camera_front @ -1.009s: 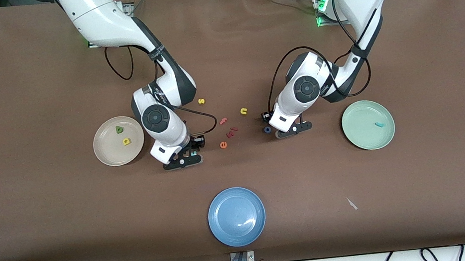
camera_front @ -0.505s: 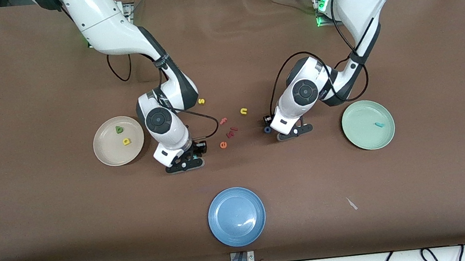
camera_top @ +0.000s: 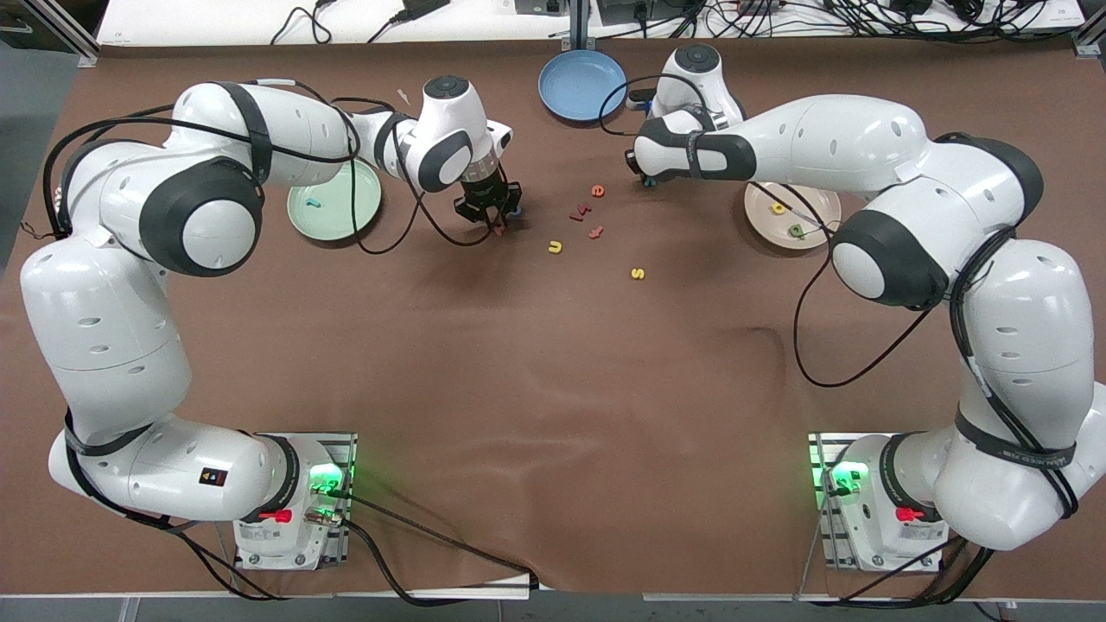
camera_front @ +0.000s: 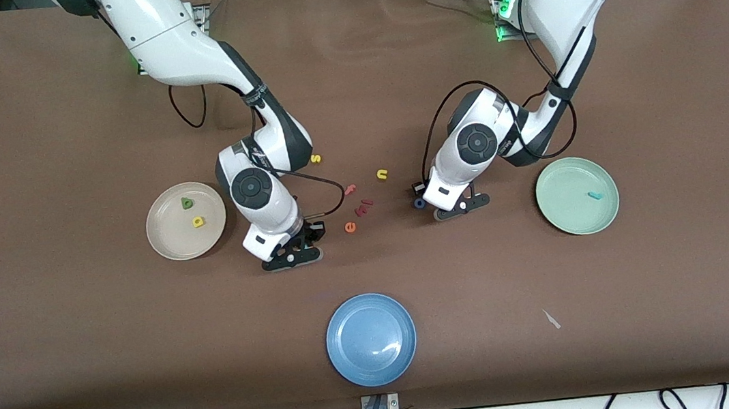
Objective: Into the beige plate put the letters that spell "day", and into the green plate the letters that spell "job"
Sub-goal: 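Carry the pink letter to the green plate while the right gripper carries cyan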
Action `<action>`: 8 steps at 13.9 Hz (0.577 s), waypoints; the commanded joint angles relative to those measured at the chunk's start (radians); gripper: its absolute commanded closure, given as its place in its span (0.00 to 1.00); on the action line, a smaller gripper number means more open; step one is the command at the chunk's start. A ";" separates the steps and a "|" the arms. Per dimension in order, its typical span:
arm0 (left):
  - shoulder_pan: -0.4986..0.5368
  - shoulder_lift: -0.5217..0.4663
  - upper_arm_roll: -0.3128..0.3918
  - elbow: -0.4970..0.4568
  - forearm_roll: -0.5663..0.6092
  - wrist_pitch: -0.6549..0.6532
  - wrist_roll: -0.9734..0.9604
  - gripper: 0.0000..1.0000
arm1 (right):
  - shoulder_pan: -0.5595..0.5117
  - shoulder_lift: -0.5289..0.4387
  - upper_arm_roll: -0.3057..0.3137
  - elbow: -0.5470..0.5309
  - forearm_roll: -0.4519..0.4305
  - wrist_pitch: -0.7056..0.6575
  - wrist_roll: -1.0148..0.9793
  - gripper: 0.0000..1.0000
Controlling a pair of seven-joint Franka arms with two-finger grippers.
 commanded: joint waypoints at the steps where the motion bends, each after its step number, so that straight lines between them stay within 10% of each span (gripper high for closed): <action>1: 0.016 -0.061 -0.001 0.005 0.027 -0.020 -0.020 1.00 | 0.001 -0.084 -0.062 -0.002 0.005 -0.134 -0.068 0.96; 8: 0.345 -0.216 -0.004 0.036 0.027 -0.367 0.301 0.97 | 0.001 -0.283 -0.275 -0.260 0.005 -0.322 -0.330 0.96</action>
